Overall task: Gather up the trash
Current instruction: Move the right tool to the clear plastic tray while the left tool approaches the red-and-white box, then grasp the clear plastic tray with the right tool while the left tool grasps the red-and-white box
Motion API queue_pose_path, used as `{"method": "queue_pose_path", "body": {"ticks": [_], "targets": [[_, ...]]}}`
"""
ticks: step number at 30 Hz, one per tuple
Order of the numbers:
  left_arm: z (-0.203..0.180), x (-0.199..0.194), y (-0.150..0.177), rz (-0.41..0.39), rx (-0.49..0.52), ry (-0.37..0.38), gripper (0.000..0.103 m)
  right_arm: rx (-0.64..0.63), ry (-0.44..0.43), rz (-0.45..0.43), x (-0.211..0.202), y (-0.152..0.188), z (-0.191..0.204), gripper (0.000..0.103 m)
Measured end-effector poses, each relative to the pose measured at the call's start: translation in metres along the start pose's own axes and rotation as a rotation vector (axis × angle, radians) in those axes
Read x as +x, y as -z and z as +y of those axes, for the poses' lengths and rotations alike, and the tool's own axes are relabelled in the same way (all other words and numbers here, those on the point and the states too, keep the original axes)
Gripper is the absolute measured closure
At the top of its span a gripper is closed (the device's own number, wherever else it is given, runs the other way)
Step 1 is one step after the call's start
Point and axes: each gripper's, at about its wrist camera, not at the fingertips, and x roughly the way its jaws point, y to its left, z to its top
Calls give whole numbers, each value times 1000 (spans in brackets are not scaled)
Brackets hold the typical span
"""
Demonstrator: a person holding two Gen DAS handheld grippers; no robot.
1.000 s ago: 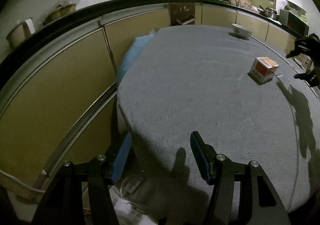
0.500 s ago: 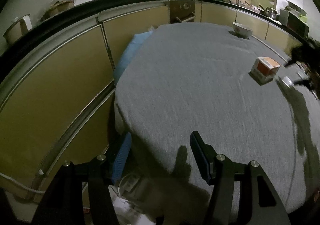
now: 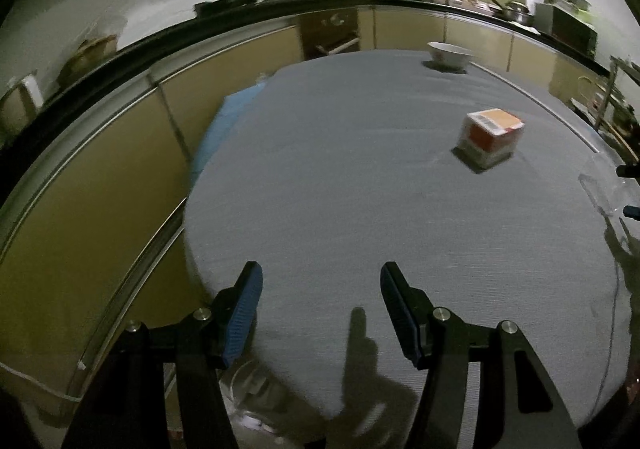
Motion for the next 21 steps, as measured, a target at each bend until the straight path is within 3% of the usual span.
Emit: {"method": "queue_pose_path", "body": {"ticks": [3, 8, 13, 16, 21], "targets": [[-19, -5, -5, -8, 38, 13, 41, 31, -6, -11, -12, -4, -26, 33], [-47, -11, -24, -35, 97, 64, 41, 15, -28, -116, -45, -11, -44, 32], [-75, 5, -69, -64, 177, 136, 34, -233, -3, -131, -41, -7, 6, 32], [-96, 19, -99, -68, 252, 193, 28, -389, 67, -115, -19, -1, 39, 32], [-127, 51, -135, -14, 336, 270, 27, -507, 187, -84, 21, 6, 61, 33]]}}
